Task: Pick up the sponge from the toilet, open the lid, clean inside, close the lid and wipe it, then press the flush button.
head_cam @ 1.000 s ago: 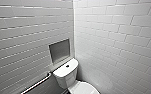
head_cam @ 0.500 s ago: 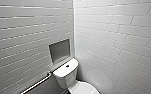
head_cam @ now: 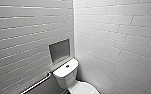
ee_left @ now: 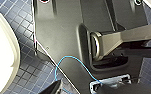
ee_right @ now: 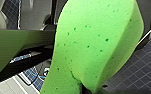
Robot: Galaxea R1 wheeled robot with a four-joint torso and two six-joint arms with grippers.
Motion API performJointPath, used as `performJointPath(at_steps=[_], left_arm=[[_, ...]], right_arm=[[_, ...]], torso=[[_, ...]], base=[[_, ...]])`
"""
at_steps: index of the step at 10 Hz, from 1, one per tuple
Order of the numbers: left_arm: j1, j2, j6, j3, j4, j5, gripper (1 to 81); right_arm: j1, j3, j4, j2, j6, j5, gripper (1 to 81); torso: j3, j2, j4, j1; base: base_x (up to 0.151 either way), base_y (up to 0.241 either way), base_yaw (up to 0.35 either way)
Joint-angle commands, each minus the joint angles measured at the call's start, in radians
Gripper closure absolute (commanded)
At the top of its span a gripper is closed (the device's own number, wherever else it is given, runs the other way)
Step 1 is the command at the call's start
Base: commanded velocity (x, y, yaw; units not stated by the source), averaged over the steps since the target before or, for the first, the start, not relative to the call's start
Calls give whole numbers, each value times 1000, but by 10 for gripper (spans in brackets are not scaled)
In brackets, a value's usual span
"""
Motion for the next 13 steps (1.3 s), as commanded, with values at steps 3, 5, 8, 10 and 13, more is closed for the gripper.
performJointPath(at_steps=[3,5,8,10,13], left_arm=[[-33,-7,-2,-4,-9,46,10],[-31,-9,-2,-4,-9,46,10],[-33,-9,-2,-4,-9,46,10],[-31,-9,-2,-4,-9,46,10],[-33,-10,-2,-4,-9,46,10]], right_arm=[[17,-7,12,-1,-4,-68,811],[15,-7,13,-1,-4,-61,811],[15,-8,13,-2,-4,-60,811],[15,-8,16,-5,-2,-60,811],[6,-8,22,-11,-7,-60,811]], torso=[[1,0,0,-2],[1,0,0,-1],[1,1,0,-1],[0,1,0,0],[1,2,0,-1]], base=[[88,0,0],[100,0,0],[95,0,0],[33,0,0],[0,0,0]])
